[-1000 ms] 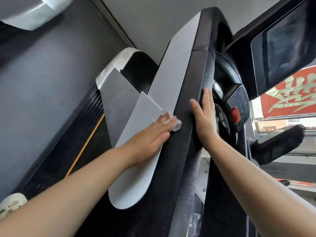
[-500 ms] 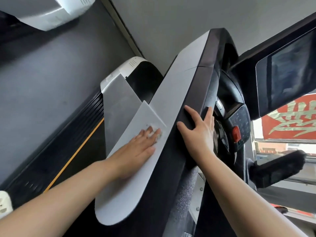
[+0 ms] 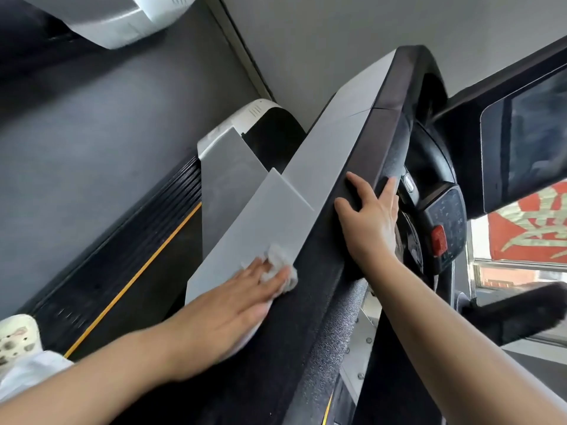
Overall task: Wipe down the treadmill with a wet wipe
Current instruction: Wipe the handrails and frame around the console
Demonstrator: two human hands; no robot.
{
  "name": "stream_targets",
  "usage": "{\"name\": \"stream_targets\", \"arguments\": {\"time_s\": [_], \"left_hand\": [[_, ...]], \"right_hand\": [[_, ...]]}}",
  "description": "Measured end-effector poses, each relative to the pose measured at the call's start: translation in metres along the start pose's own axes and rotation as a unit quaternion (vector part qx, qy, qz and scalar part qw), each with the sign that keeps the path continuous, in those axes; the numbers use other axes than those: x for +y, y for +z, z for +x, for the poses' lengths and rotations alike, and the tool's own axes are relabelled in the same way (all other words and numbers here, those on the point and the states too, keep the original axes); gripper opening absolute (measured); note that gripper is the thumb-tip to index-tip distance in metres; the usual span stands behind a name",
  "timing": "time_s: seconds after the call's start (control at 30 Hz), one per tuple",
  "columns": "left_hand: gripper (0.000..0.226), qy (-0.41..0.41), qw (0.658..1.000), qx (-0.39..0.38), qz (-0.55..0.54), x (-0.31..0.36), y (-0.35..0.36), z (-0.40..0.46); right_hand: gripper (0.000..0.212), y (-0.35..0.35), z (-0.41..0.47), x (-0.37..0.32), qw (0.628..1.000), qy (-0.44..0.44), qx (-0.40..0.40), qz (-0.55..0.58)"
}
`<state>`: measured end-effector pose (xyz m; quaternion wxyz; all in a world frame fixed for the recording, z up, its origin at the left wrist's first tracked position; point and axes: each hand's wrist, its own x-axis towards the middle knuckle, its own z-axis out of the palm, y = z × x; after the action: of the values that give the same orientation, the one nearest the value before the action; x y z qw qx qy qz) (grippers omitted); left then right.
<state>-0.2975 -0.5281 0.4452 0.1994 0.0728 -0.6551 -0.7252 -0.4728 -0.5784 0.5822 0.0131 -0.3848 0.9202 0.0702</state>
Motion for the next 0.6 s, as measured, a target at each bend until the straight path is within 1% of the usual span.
{"name": "stream_targets", "arguments": {"time_s": [0.1, 0.17, 0.27, 0.3, 0.37, 0.43, 0.53, 0.57, 0.6], "left_hand": [[0.057, 0.022, 0.999, -0.012, 0.026, -0.003, 0.005, -0.013], [0.072, 0.041, 0.997, 0.011, 0.062, -0.005, 0.0, 0.006], [0.05, 0.02, 0.998, 0.036, 0.051, -0.012, -0.01, 0.048], [0.047, 0.007, 0.998, 0.046, 0.039, -0.011, -0.013, 0.056], [0.048, -0.003, 0.998, 0.067, 0.023, -0.011, -0.012, 0.061], [0.052, 0.002, 0.997, 0.078, 0.02, -0.01, -0.003, 0.048], [0.065, 0.026, 0.997, 0.069, 0.026, -0.01, 0.015, -0.003], [0.066, 0.035, 0.997, 0.066, 0.02, -0.011, 0.019, -0.025], [0.06, 0.048, 0.996, 0.066, 0.021, -0.015, 0.023, -0.047]], "right_hand": [[0.049, 0.0, -0.001, -0.001, 1.0, 0.002, -0.001, -0.001], [0.049, -0.001, 0.0, -0.002, 1.0, 0.004, -0.002, -0.002], [0.048, 0.0, 0.0, -0.002, 1.0, -0.002, 0.003, -0.002], [0.048, 0.0, 0.0, -0.002, 1.0, -0.002, 0.005, -0.002], [0.047, 0.0, 0.0, -0.002, 1.0, -0.001, 0.007, 0.001], [0.047, 0.0, 0.0, -0.002, 1.0, 0.0, 0.007, 0.007], [0.046, 0.0, 0.0, -0.001, 1.0, 0.002, 0.01, 0.009], [0.046, 0.0, 0.0, -0.001, 1.0, 0.001, 0.009, 0.008], [0.046, 0.0, 0.0, -0.001, 1.0, 0.0, 0.01, 0.009]]}}
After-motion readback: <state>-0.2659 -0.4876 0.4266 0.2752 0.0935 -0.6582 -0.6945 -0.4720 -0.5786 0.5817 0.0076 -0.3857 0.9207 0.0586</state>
